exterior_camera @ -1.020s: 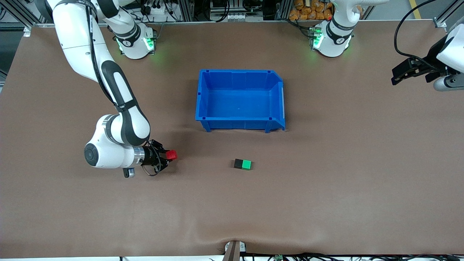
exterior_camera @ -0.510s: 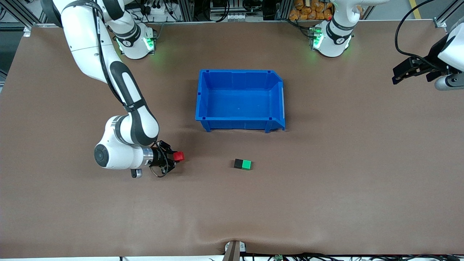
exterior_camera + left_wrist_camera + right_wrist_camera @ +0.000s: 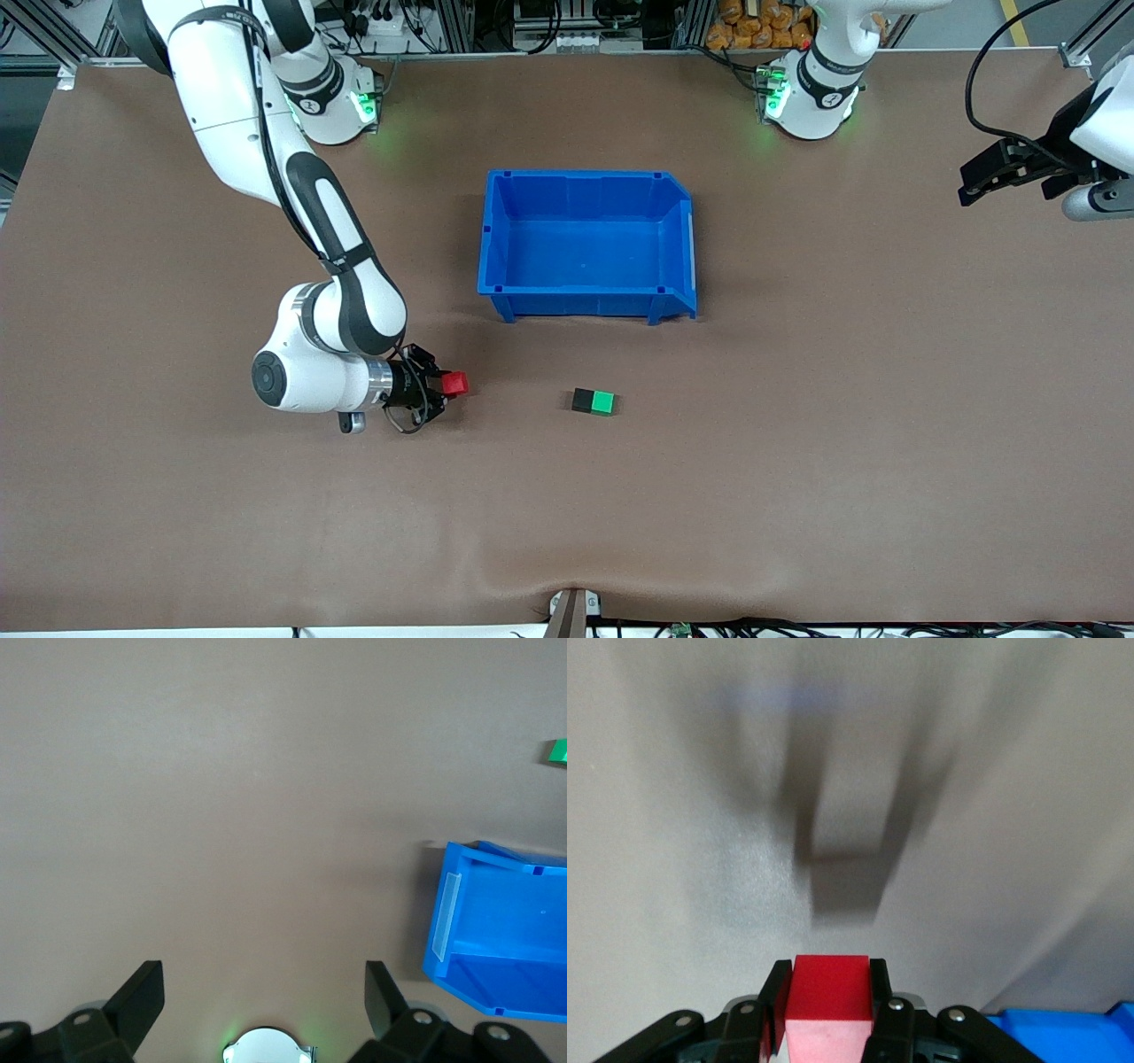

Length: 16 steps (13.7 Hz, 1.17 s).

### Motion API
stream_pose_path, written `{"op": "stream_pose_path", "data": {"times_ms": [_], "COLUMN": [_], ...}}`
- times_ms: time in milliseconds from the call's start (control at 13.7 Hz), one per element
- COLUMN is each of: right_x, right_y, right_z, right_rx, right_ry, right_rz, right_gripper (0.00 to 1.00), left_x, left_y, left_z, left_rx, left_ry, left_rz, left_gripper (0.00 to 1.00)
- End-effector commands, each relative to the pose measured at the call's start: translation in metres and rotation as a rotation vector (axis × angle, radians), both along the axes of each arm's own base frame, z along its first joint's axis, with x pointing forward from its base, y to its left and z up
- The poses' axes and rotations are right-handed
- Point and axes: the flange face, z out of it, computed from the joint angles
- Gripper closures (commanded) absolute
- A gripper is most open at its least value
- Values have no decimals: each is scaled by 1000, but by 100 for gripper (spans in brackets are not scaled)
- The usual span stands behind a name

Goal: Attach green and red cubes to black cube

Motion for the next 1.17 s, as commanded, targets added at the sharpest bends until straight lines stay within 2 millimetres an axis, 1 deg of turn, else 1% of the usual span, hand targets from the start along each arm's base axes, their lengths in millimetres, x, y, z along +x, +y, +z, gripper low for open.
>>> {"op": "stream_pose_path", "data": {"times_ms": [0,291,510,1093], "right_x": [3,4,4,5], "right_y": [11,23,36,50], "right_z": [2,1,-4,-9], "right_rx": [21,20,14,19], "right_ry": [3,5,14,6], "right_rz": [-23,-61,-71,-117], "right_gripper": [100,100,100,100], "left_x": [-7,-7,-7,-4], "left_y": [1,-1,-2,-1], "left_z": [7,6,7,5], "left_rx": [4,6,5,3], "left_ry": [2,3,2,3], "left_rz": [-25,-28,-32,-29], "left_gripper": [0,0,0,0]}}
